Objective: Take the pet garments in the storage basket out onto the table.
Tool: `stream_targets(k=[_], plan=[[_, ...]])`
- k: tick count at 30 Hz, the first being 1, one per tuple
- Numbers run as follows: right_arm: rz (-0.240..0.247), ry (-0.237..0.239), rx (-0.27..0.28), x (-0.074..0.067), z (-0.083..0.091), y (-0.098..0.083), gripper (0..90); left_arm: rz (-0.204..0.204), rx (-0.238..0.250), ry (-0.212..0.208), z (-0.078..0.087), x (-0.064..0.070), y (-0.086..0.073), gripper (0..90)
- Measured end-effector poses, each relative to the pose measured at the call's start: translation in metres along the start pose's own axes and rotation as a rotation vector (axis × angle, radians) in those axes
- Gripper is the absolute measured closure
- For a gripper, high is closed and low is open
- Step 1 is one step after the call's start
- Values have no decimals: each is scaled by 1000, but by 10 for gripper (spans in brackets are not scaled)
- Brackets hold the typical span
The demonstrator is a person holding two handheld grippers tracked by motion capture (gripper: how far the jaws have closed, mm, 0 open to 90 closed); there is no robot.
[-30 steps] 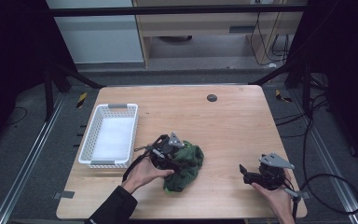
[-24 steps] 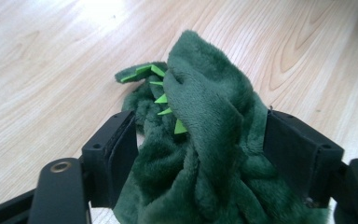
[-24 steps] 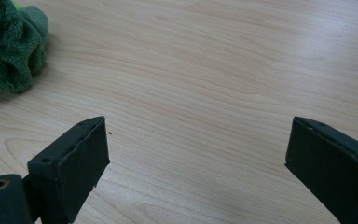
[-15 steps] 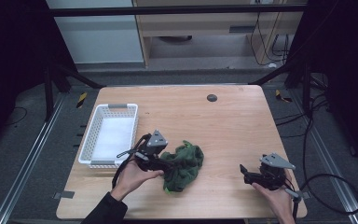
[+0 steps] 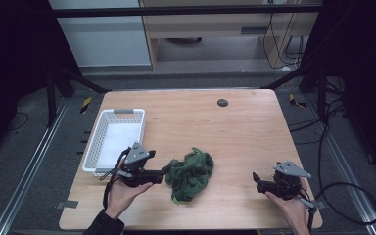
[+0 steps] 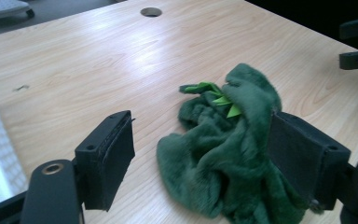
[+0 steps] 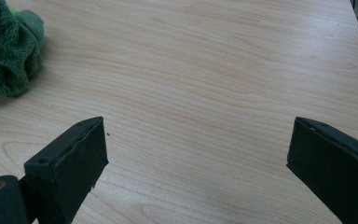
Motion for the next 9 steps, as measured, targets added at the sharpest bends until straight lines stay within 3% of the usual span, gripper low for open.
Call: stream_targets(k=[9], plan=[[9,2,-3,-2,1,-2,45,46,55,63,19,-15,-19,244]])
Point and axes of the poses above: each handheld gripper's, and its own axes: z roughly backward along the jaws, y roughly out of its top, x roughly to its right, the point moved 10 cm from there along -z, roughly forward along the jaws, and after that the axes turned 9 degrees about -y, right-handed, at the moved point
